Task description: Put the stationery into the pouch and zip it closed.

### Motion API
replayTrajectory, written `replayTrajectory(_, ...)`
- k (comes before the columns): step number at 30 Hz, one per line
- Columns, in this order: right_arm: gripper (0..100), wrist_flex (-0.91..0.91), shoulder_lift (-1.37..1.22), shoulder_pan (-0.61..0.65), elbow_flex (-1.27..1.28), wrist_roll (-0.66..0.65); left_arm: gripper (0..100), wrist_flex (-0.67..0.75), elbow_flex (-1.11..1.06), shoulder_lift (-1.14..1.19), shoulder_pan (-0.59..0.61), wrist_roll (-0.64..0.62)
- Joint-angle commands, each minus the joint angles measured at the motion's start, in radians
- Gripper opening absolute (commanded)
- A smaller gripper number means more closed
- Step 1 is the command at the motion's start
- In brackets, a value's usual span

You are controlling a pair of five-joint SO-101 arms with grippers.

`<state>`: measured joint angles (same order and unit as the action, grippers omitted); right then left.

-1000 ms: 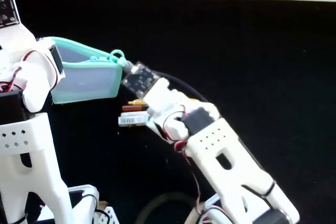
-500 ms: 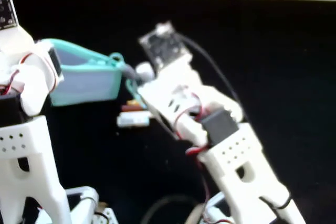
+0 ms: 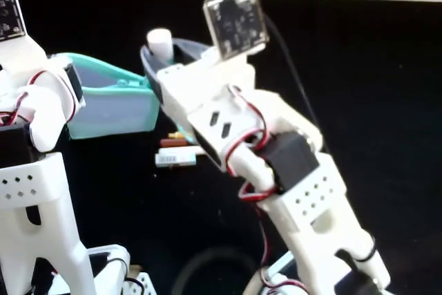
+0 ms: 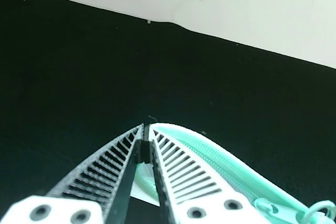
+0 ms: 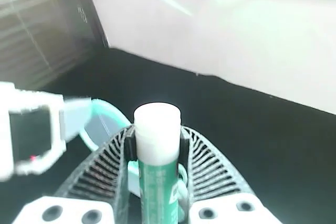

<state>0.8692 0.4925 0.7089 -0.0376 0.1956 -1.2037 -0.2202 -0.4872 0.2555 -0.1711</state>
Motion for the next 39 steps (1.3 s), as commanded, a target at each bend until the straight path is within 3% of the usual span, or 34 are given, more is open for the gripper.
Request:
replayTrajectory(1, 0.6, -0.042, -0.041, 0.013, -0.105, 0.058, 1, -0.029, -0.058, 0.022, -0.005, 0.003)
replayTrajectory(12, 0.6, -0.183, -0.217, 0.091, -0.213, 0.169, 1, -0.029, -0.058, 0.022, -0.005, 0.003)
replayTrajectory(24, 0.6, -0.363, -0.407, 0.110, -0.219, 0.172, 1, -0.029, -0.058, 0.022, -0.004, 0.003)
replayTrajectory(39, 0.6, -0.335, -0.556, 0.122, -0.349, 0.183, 1, -0.011, -0.056, 0.022, -0.001, 0.003)
